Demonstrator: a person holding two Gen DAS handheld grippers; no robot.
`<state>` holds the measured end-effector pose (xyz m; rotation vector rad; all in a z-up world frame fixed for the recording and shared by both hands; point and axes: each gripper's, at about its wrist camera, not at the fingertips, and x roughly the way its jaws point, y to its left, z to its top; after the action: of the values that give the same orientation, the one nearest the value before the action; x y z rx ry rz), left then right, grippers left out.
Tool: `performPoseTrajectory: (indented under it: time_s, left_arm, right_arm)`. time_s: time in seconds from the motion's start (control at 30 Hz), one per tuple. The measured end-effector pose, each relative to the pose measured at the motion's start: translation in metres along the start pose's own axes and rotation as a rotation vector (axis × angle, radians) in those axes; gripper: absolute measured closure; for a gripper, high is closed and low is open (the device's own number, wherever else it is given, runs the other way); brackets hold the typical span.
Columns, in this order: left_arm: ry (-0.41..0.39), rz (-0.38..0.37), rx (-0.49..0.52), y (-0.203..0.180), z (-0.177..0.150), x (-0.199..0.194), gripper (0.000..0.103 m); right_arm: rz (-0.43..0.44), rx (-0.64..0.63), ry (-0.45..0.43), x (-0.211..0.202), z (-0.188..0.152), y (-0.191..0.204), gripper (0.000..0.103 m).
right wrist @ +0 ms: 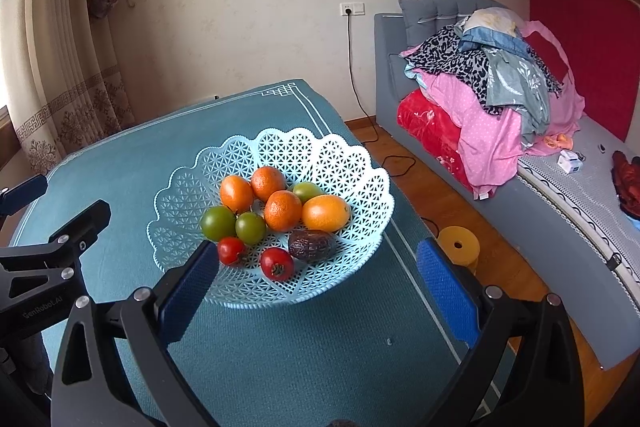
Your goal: Organize fruits
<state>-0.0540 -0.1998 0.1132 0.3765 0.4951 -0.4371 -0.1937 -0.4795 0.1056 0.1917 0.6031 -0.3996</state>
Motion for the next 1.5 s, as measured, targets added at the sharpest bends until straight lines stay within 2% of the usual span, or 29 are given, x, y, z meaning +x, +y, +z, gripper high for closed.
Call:
performPoseTrajectory:
  time_s: [1.5]
  left_arm:
    - [-0.006,-0.019,0.023,-0.0035,0.0004,-0.0047,0.003]
  right_arm:
    - [-0.002,0.003,0.000,-0.0003,-0.0003,-0.0003,0.005]
